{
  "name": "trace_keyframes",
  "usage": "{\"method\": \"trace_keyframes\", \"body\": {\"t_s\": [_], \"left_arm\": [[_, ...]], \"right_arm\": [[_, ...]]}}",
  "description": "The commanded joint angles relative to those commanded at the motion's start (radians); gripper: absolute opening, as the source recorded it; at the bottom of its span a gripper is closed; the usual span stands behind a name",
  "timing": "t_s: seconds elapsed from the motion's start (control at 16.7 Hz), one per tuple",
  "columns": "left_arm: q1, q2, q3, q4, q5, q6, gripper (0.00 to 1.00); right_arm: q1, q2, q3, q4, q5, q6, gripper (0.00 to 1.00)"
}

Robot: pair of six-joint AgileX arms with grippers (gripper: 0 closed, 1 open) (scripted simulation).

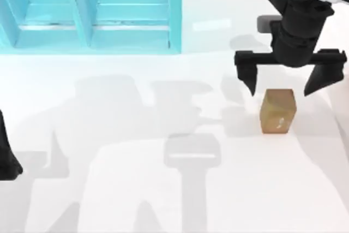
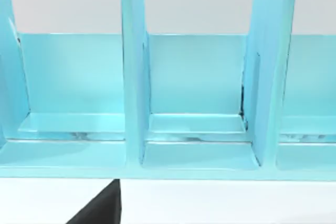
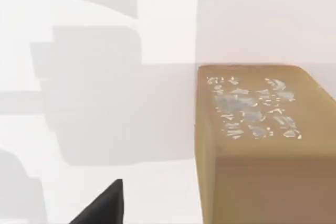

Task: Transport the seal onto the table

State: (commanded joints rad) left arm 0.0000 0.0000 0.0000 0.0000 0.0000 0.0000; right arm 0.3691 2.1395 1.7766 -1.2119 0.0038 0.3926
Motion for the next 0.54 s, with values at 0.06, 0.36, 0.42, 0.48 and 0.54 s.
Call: {"method": "trace_keyframes", "body": {"t_s": [0.06, 0.36, 0.42, 0.48, 0.54], "left_arm": [[0.000, 0.000, 0.000, 0.000, 0.000, 0.000, 1.00], [0.000, 0.000, 0.000, 0.000, 0.000, 0.000, 1.00], [0.000, 0.000, 0.000, 0.000, 0.000, 0.000, 1.00], [0.000, 0.000, 0.000, 0.000, 0.000, 0.000, 1.00], [0.000, 0.000, 0.000, 0.000, 0.000, 0.000, 1.00]], "right_arm": [[0.000, -0.003, 0.055, -0.061, 0.000, 0.000, 1.00], [-0.004, -0.026, 0.289, -0.317, 0.000, -0.004, 1.00], [-0.005, -0.031, 0.313, -0.340, 0.000, -0.005, 1.00], [-0.005, -0.033, 0.325, -0.353, 0.000, -0.005, 1.00], [-0.005, -0.034, 0.328, -0.356, 0.000, -0.006, 1.00]]}}
